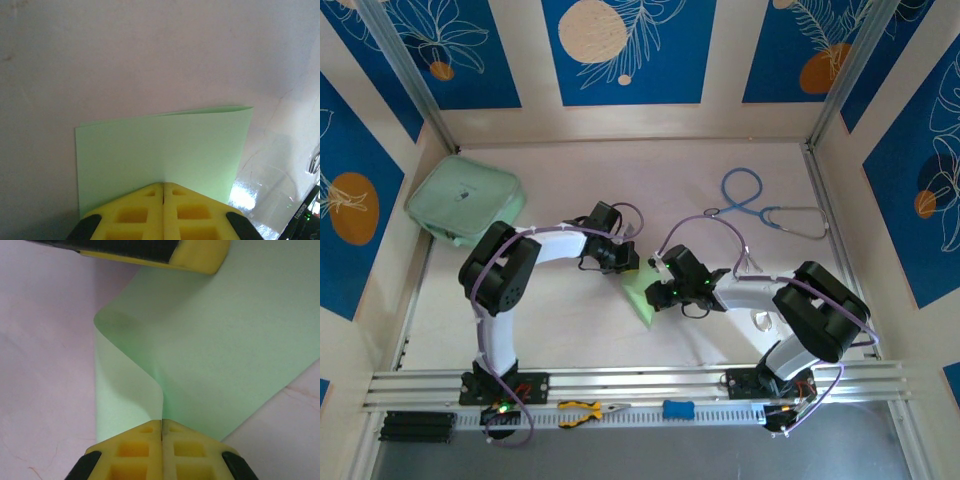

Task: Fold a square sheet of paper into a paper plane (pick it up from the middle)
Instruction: Third fold the triangle at the center of the table.

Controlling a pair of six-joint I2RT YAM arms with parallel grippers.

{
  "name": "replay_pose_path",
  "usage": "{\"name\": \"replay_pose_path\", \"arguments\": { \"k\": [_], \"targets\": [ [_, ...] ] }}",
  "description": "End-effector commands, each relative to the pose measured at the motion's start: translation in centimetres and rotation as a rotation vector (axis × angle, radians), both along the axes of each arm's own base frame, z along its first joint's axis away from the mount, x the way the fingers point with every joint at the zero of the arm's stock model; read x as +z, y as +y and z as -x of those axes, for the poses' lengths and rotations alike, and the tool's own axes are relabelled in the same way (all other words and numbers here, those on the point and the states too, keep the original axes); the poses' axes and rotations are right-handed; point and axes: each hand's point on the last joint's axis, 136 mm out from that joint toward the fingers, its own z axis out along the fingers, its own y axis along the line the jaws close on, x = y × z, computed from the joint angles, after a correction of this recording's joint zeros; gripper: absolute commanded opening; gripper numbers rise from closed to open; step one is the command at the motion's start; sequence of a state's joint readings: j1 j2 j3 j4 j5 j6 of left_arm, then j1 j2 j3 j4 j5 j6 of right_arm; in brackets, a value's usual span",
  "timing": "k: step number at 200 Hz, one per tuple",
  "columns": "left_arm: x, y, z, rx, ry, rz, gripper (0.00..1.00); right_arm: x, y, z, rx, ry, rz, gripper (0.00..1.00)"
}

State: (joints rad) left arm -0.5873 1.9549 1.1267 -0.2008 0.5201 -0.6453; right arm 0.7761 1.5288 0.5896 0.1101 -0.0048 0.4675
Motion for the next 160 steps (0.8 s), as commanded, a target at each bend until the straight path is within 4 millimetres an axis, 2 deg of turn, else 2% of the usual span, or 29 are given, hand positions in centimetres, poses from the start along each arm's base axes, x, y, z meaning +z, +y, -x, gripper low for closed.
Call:
{"name": "replay_pose_path", "arguments": {
  "k": [1, 106, 160],
  "targets": [
    [-0.68, 1.03, 1.28, -0.001, 0.026, -0.059, 0.08, 0.65, 0.61, -0.33, 0.023, -0.027, 0.002, 0.03],
    [-0.48, 0.90, 1.33, -0.004, 0.022, -0.053, 0.08, 0.80, 0.33, 0.43, 0.029, 0.005, 0.006, 0.02],
    [-0.51, 0.92, 1.34, -0.001, 0.022, -0.051, 0.08, 0.45, 0.55, 0.14, 0.025, 0.003, 0.012, 0.03]
  ]
}}
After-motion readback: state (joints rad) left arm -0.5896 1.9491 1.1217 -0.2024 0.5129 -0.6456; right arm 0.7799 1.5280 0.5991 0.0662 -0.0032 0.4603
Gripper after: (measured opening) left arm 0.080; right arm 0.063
